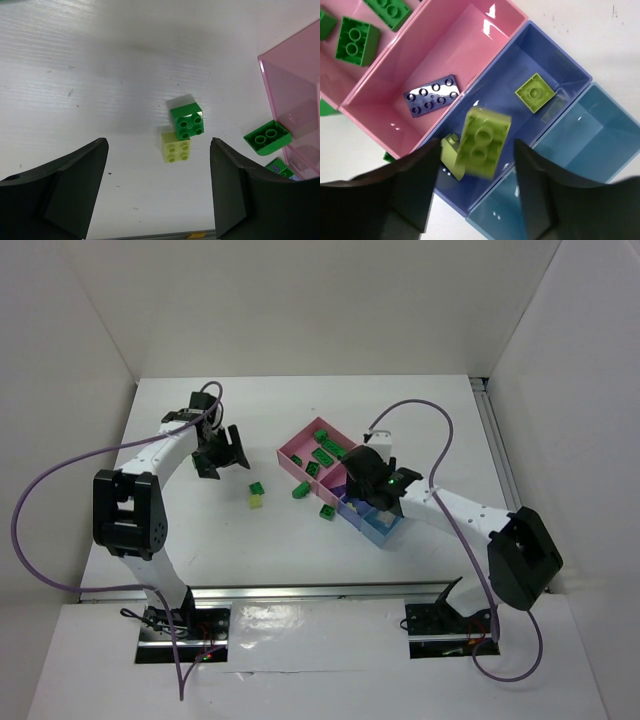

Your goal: Sort the legos into containers by color

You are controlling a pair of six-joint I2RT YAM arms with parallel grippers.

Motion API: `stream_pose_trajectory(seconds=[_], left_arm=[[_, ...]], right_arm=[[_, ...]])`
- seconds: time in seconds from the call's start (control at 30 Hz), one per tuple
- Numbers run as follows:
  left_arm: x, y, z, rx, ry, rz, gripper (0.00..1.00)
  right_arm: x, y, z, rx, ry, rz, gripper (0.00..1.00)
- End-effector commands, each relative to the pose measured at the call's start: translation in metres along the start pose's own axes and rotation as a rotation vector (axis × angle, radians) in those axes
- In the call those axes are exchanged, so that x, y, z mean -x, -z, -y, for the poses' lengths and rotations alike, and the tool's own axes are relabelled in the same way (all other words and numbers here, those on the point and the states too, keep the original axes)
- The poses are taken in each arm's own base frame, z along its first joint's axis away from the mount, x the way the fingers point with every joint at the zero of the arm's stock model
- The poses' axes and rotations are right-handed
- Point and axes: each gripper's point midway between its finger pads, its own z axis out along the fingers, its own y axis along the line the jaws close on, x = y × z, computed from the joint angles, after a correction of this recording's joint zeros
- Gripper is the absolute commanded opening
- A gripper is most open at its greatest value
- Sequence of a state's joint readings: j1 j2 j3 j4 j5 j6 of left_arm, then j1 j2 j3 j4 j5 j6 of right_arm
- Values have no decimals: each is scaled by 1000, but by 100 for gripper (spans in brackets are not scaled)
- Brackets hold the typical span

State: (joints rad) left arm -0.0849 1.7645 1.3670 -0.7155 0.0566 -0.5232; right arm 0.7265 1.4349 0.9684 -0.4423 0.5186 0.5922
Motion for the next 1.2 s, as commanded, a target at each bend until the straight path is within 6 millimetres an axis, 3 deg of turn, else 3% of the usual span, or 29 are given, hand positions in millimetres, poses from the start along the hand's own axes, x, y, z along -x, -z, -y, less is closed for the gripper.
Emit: stream_pose_trajectory(seconds=[0.0, 0.07, 0.17, 0.27, 0.33, 0.4, 0.5, 0.6, 0.67, 0.7, 0.73, 0.8, 1.03, 1.17], left_arm=[[8, 15, 6, -21, -16, 43, 86], [8, 15, 6, -21, -16, 43, 86], [7, 15, 3, -6, -15, 40, 86], [7, 15, -4, 34, -4, 48, 86], [5, 11, -10, 70, 7, 35, 86], [5, 8, -14, 77, 16, 28, 85], [3, 4, -8, 43, 7, 1, 81], [-8, 0, 11, 35, -66, -35, 81], [-22, -8, 27, 27, -98, -77, 86], [-25, -11, 28, 39, -99, -82, 86], [-28, -14, 30, 52, -76, -86, 87], [-28, -19, 32, 66, -56, -81, 87], [-26, -46, 31, 89, -34, -94, 76], [-36, -59, 30, 99, -41, -134, 61]], right_arm=[[11, 4, 2, 1, -18, 35, 72], [15, 5, 0, 6, -14, 42, 77], [30, 15, -17, 54, 14, 79, 76], [32, 28, -48, 135, 93, 100, 65], [33, 40, -82, 247, 169, 107, 61], [23, 47, -113, 337, 245, 83, 61], [15, 45, -139, 382, 283, 63, 63], [15, 42, -139, 370, 272, 68, 68], [29, 47, -135, 347, 248, 117, 72], [28, 44, -131, 329, 251, 119, 72], [34, 47, -125, 305, 244, 139, 77], [47, 53, -118, 294, 207, 171, 77], [52, 54, -85, 233, 175, 180, 79], [49, 53, -81, 219, 169, 176, 79]])
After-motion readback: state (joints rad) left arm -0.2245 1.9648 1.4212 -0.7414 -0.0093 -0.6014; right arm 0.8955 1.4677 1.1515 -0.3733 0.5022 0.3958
